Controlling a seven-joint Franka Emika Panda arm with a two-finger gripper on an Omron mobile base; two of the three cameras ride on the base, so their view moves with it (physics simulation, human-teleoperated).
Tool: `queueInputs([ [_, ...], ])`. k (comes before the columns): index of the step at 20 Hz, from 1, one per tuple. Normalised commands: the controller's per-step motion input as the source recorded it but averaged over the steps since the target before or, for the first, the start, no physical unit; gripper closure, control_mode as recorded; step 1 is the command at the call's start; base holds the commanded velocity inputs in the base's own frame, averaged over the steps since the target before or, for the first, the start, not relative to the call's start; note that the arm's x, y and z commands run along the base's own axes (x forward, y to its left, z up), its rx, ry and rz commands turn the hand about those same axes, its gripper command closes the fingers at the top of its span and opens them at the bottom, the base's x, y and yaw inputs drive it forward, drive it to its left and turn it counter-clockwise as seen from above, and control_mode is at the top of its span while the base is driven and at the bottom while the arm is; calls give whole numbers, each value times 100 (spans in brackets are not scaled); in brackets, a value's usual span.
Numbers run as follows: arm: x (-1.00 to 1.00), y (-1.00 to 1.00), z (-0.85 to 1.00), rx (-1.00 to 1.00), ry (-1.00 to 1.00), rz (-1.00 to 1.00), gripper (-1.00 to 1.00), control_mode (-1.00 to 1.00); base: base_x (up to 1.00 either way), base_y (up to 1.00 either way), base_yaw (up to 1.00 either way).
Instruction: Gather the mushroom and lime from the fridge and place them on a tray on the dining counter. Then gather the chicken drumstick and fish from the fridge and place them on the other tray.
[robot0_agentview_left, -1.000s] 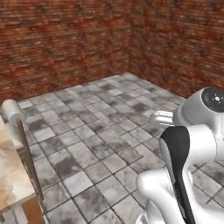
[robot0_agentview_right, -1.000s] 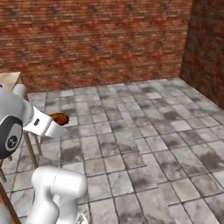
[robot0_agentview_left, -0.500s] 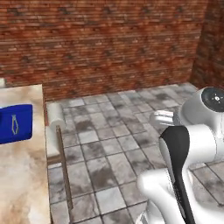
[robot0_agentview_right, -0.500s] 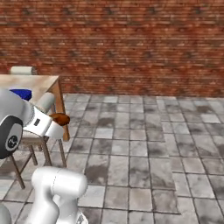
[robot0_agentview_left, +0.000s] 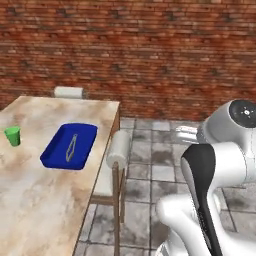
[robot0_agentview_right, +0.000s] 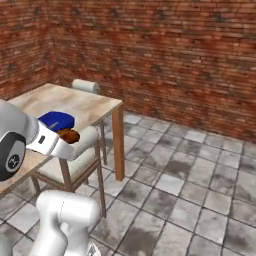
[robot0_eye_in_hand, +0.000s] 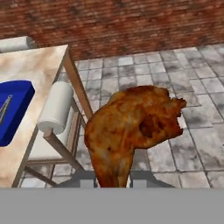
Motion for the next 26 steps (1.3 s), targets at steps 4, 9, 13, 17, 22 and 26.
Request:
queueInputs([
  [4, 0, 0, 0, 0, 0, 0, 100, 100, 33, -6, 81],
  [9, 0, 0, 0, 0, 0, 0, 100, 100, 33, -8, 73],
  [13, 0, 0, 0, 0, 0, 0, 100, 100, 95, -21, 41],
  [17, 0, 0, 0, 0, 0, 0, 100, 100, 90, -29, 21],
  [22, 0, 0, 0, 0, 0, 0, 100, 100, 24, -12, 6],
  [26, 0, 0, 0, 0, 0, 0, 100, 100, 3, 0, 0],
])
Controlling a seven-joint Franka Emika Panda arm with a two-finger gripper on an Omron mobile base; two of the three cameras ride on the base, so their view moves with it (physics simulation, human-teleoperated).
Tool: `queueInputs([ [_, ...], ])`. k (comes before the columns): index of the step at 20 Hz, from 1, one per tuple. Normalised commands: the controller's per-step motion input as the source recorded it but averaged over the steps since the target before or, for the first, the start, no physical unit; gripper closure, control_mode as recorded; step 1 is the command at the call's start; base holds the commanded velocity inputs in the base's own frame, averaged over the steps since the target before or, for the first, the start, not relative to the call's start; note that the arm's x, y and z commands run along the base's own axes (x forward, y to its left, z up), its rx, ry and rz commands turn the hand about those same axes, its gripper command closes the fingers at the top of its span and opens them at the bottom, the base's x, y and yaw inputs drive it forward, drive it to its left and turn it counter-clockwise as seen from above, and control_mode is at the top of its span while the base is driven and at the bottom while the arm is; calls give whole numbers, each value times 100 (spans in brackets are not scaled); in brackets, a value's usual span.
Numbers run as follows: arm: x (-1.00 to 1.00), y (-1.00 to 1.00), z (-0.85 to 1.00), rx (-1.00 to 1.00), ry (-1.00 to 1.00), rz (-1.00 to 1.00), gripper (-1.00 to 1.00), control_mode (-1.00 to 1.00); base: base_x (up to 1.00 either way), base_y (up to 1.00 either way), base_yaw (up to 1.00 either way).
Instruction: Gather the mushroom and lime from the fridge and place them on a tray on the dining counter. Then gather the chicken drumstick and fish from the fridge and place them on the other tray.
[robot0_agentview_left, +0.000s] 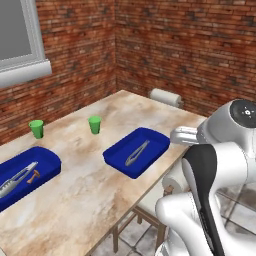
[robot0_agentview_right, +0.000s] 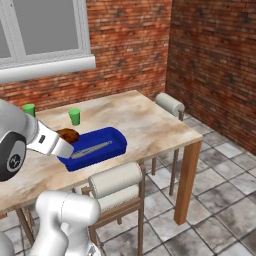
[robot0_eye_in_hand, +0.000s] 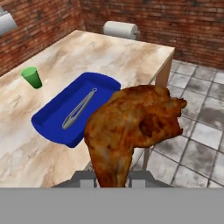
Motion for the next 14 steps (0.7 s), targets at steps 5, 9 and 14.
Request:
queueInputs([
  [5, 0, 0, 0, 0, 0, 0, 100, 100, 0, 0, 0],
  [9, 0, 0, 0, 0, 0, 0, 100, 100, 0, 0, 0],
  [14, 0, 0, 0, 0, 0, 0, 100, 100, 0, 0, 0],
])
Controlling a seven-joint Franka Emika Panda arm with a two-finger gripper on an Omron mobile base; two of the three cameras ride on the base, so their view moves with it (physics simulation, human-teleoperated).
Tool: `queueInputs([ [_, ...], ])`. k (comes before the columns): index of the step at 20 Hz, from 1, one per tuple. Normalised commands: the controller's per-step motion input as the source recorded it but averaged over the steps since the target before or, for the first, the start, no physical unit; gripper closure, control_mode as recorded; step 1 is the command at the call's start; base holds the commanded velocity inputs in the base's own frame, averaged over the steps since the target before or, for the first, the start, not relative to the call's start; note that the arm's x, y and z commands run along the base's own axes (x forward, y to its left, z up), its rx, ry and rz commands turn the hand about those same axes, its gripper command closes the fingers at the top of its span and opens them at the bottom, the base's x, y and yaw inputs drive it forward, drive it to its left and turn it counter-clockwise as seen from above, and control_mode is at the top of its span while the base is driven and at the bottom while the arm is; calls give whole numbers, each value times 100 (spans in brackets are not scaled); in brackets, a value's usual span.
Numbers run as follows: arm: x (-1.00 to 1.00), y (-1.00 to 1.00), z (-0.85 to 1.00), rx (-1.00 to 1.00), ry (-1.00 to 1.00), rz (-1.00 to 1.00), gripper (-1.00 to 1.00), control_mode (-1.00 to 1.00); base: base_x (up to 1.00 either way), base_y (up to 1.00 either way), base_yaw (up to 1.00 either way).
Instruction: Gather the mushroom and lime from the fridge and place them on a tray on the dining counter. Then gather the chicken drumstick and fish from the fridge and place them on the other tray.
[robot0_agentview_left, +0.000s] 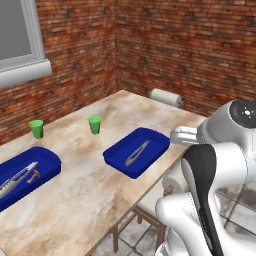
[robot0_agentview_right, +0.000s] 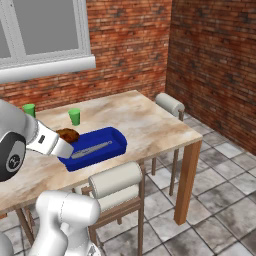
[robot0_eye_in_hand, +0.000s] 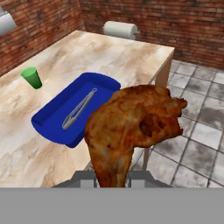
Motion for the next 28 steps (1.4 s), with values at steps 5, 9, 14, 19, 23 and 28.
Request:
queueInputs([
  [5, 11, 0, 0, 0, 3, 3, 100, -100, 13, 0, 7],
  [9, 82, 4, 0, 0, 10, 13, 100, -100, 0, 0, 0],
  [14, 98, 0, 0, 0, 16, 9, 100, -100, 0, 0, 0],
  [19, 61, 0, -45, -3, 10, 1, 100, -100, 0, 0, 0],
  [23, 45, 0, -71, -6, 1, 0, 100, -100, 0, 0, 0],
  [28, 63, 0, -64, -2, 0, -7, 100, -100, 0, 0, 0],
])
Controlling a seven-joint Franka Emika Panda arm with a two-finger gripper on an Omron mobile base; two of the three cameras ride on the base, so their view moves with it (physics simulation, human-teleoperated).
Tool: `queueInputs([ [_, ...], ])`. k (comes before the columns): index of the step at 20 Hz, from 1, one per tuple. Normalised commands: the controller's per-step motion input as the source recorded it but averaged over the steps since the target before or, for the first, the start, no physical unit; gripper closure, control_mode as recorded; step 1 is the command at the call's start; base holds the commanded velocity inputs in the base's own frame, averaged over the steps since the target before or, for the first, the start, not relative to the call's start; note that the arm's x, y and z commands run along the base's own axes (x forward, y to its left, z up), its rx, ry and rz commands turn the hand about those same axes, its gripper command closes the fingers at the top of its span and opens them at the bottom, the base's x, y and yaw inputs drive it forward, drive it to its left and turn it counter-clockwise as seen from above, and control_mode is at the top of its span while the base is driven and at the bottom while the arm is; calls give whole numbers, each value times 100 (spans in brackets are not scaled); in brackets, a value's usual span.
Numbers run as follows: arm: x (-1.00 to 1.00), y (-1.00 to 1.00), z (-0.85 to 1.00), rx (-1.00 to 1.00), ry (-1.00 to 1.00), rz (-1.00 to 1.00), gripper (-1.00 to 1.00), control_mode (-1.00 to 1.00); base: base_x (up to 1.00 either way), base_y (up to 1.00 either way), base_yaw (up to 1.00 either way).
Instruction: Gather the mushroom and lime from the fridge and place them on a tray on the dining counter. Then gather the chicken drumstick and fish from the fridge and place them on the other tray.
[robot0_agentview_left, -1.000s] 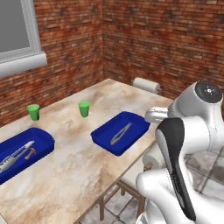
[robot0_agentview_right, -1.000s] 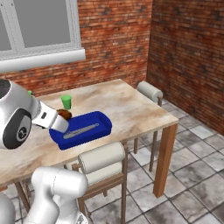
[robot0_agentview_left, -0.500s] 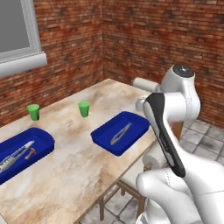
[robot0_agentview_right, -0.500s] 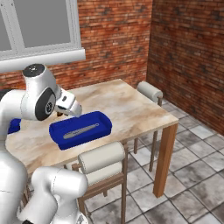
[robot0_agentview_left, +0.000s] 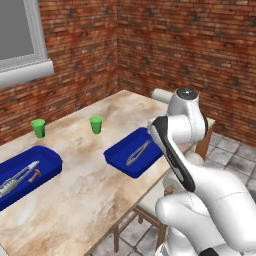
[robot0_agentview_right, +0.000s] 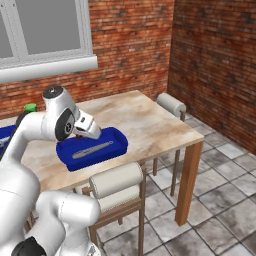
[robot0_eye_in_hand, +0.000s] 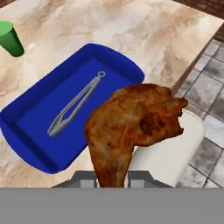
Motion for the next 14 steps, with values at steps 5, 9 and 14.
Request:
queueInputs([
  [5, 70, 0, -29, 0, 0, -9, 100, -100, 0, 0, 0],
  [9, 65, 0, -23, 0, 1, -10, 100, -100, 0, 0, 0],
  [14, 51, 0, -21, 0, 5, -10, 100, -100, 0, 0, 0],
])
